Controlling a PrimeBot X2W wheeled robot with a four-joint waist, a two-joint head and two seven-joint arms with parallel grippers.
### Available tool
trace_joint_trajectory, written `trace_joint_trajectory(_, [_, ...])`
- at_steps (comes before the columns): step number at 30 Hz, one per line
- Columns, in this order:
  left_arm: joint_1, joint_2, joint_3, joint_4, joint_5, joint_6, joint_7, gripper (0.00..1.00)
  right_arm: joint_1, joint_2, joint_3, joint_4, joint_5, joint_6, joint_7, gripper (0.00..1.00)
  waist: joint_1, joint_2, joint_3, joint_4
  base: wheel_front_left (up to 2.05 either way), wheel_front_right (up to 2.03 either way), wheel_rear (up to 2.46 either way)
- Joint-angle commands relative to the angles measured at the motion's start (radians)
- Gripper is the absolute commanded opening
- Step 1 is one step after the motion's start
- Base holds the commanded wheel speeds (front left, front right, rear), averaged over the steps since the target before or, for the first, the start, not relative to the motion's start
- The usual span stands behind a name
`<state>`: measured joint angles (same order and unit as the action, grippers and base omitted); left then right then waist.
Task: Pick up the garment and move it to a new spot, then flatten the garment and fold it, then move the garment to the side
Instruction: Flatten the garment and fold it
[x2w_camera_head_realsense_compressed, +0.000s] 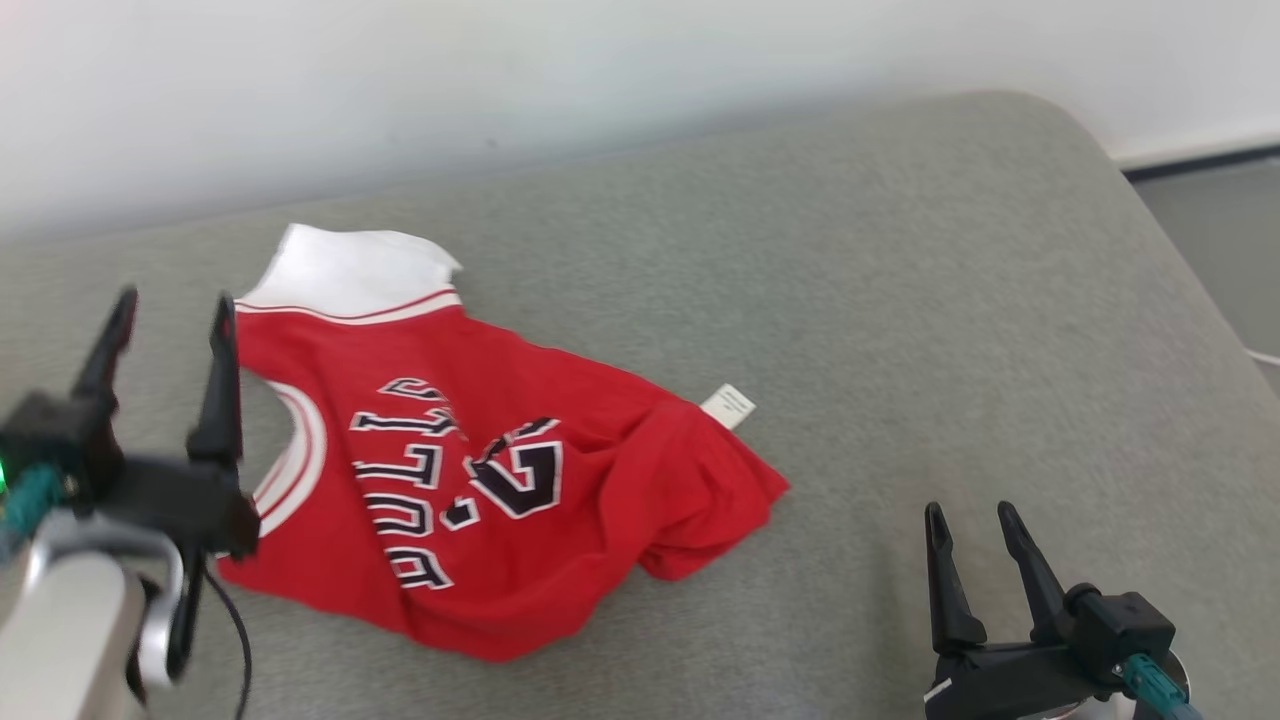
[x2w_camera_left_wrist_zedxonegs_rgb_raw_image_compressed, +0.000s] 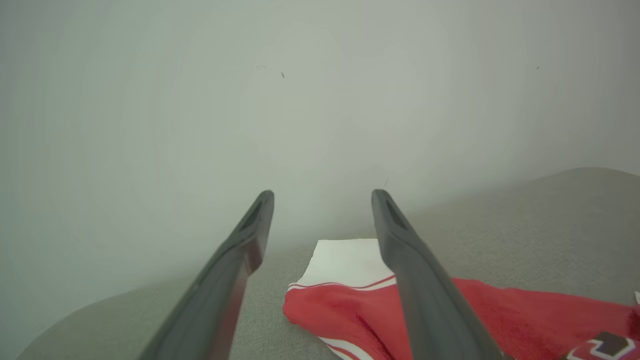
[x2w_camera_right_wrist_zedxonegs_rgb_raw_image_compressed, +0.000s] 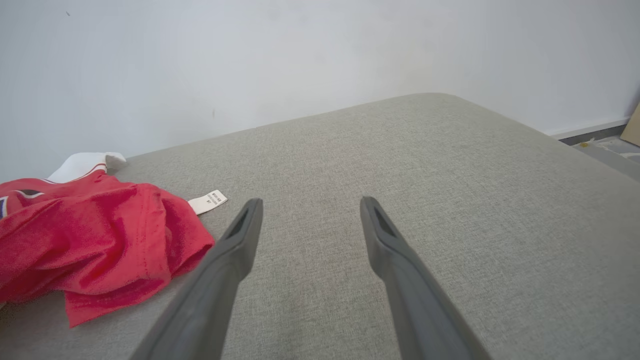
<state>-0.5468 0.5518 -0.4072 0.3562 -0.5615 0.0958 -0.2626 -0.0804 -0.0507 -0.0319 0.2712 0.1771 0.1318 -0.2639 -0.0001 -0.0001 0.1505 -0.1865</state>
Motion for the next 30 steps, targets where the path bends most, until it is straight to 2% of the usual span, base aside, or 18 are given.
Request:
trace_joint_trajectory(1, [0.07, -0.003, 0.018, -0.049, 0.003, 0.023, -0.003, 1.0, 0.017, 0.001, -0.004, 0.004, -0.01, -0.002, -0.001, 1.0, 0.0001, 0.0001, -0.066, 0.077, 0.0, 0.0, 0.0])
trace_joint_trajectory(8, [0.302, -0.021, 0.058, -0.224, 0.021, 0.106, -0.003, 1.0, 0.033, 0.001, -0.007, 0.01, -0.015, -0.002, 0.0, 1.0, 0.0001, 0.0001, -0.093, 0.141, 0.0, 0.0, 0.0])
trace_joint_trajectory(13, [0.451, -0.065, 0.091, -0.32, 0.032, 0.159, -0.003, 1.0, 0.042, 0.001, -0.011, 0.014, -0.016, -0.002, 0.005, 1.0, 0.0001, 0.0001, -0.097, 0.175, 0.0, 0.0, 0.0])
trace_joint_trajectory(21, [0.57, -0.094, 0.095, -0.353, 0.071, 0.157, -0.003, 1.0, 0.044, 0.001, -0.013, 0.019, -0.012, -0.002, 0.014, 1.0, 0.0001, 0.0001, -0.103, 0.219, 0.0, 0.0, 0.0])
trace_joint_trajectory(30, [0.568, -0.113, 0.108, -0.359, 0.098, 0.144, -0.003, 1.0, -0.017, 0.001, 0.036, 0.015, -0.044, -0.002, 0.069, 1.0, 0.0001, 0.0001, -0.095, 0.255, 0.0, 0.0, 0.0])
